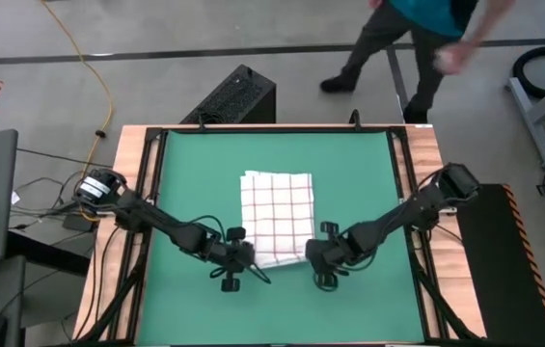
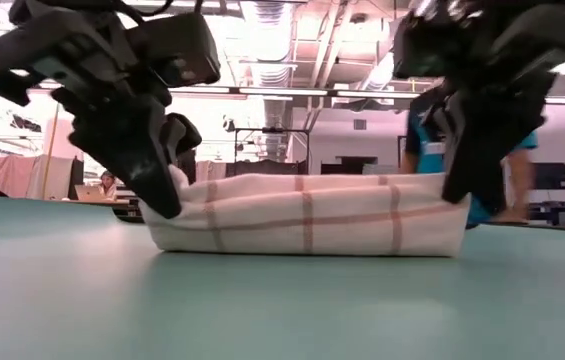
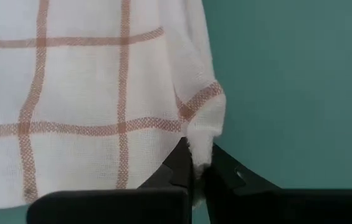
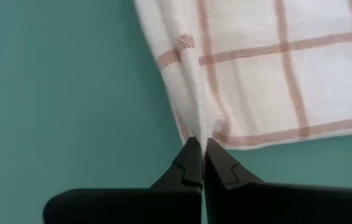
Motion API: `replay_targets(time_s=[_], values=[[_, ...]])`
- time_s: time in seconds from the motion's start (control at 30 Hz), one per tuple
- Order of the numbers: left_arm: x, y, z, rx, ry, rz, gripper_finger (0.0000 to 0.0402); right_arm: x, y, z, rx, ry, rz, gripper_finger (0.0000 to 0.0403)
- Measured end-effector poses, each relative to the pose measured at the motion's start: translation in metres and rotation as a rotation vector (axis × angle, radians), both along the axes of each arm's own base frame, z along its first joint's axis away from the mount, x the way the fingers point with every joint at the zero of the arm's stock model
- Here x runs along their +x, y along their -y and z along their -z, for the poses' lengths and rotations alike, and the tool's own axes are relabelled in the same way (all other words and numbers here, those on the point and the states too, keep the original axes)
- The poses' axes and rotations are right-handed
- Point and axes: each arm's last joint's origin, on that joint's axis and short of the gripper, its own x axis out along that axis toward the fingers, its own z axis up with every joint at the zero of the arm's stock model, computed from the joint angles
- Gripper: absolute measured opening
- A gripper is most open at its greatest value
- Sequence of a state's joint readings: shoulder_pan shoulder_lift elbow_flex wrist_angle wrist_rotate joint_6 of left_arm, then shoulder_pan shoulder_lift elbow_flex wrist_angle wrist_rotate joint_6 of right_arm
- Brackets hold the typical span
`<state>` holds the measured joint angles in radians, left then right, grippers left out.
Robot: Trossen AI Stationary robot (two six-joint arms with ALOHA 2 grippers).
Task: Roll towel into tight, uniform cylinder
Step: Roll the white towel
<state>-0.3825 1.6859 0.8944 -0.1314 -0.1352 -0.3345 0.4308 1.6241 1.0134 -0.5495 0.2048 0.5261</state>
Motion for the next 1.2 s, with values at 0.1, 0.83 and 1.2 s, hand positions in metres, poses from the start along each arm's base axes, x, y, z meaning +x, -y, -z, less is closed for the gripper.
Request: replay_targets(time_s=[0.1,0.83,1.2], values=[[0.002,-0.005,0.0,-0.023,-0.001,-0.044,0.0001,0.005,0.012,0.0,0.025,-0.012,0.032,0.0008],[0.012,-0.049,0.0,-0.215,-0.075,-0.313,0.0,0.011,0.052,0.019,0.024,-0.101,0.208,0.0008],[0.012,-0.069,0.002,-0.235,-0.116,-0.381,0.0012,0.015,0.063,0.019,0.025,-0.092,0.241,0.0008]])
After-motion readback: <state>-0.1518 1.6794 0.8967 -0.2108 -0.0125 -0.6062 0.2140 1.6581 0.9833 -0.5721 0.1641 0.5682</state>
